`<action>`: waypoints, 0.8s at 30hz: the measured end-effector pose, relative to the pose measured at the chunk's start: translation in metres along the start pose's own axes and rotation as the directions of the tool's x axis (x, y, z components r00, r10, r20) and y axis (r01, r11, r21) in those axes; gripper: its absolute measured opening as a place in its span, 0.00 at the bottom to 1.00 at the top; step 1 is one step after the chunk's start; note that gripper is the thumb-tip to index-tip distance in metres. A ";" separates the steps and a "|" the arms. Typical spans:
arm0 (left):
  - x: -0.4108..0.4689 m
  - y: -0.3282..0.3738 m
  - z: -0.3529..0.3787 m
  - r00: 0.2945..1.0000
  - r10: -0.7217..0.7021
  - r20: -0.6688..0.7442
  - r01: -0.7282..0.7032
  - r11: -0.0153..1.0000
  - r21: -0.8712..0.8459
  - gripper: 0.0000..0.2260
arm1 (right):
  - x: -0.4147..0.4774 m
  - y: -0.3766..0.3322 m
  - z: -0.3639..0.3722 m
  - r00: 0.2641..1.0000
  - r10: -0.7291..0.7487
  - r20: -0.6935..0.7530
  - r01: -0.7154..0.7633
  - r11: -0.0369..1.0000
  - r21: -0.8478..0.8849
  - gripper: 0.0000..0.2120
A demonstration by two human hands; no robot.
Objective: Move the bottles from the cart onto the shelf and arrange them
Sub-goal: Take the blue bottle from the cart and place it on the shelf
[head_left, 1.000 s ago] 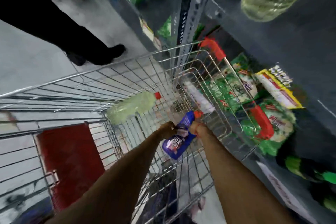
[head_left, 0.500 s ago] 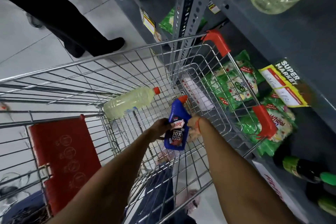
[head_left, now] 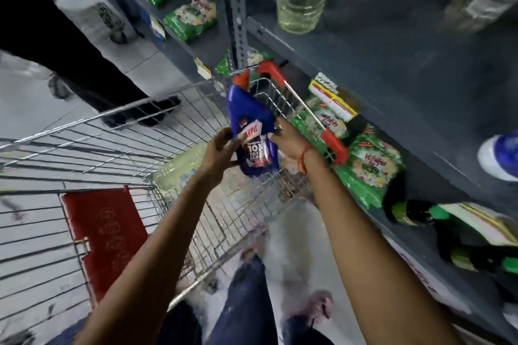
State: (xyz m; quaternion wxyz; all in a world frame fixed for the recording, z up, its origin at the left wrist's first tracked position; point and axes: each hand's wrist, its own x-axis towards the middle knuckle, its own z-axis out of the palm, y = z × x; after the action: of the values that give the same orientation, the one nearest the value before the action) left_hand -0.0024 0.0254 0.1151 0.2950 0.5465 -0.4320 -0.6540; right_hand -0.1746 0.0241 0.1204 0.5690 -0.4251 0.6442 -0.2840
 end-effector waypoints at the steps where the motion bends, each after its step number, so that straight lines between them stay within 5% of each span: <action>1: -0.014 0.012 0.010 0.999 0.052 -0.009 -0.052 0.999 -0.007 0.12 | -0.019 -0.009 -0.010 0.998 -0.066 -0.011 0.066 0.998 0.001 0.21; 4: -0.060 0.048 0.051 0.983 0.184 -0.008 -0.184 0.982 -0.051 0.05 | -0.086 -0.025 -0.046 0.968 -0.231 -0.097 0.231 0.973 -0.013 0.24; 12: -0.195 0.092 0.203 0.912 0.358 0.201 -0.323 0.928 -0.187 0.07 | -0.290 0.000 -0.158 0.791 -0.458 -0.406 0.433 0.887 -0.158 0.17; 20: -0.265 0.065 0.370 0.654 0.483 0.582 -0.525 0.844 -0.110 0.14 | -0.462 0.104 -0.253 0.609 -0.353 -0.711 0.416 0.904 -0.093 0.16; 24: -0.262 0.047 0.449 0.543 0.448 0.710 -0.651 0.759 0.019 0.08 | -0.496 0.155 -0.290 0.514 -0.283 -0.810 0.381 0.921 -0.080 0.17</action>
State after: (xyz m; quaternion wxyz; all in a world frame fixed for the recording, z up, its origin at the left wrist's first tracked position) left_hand -0.3817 0.3377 0.2900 0.2311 0.1449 -0.7457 -0.6079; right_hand -0.4964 0.4959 0.2880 0.1702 -0.3325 0.7215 -0.5830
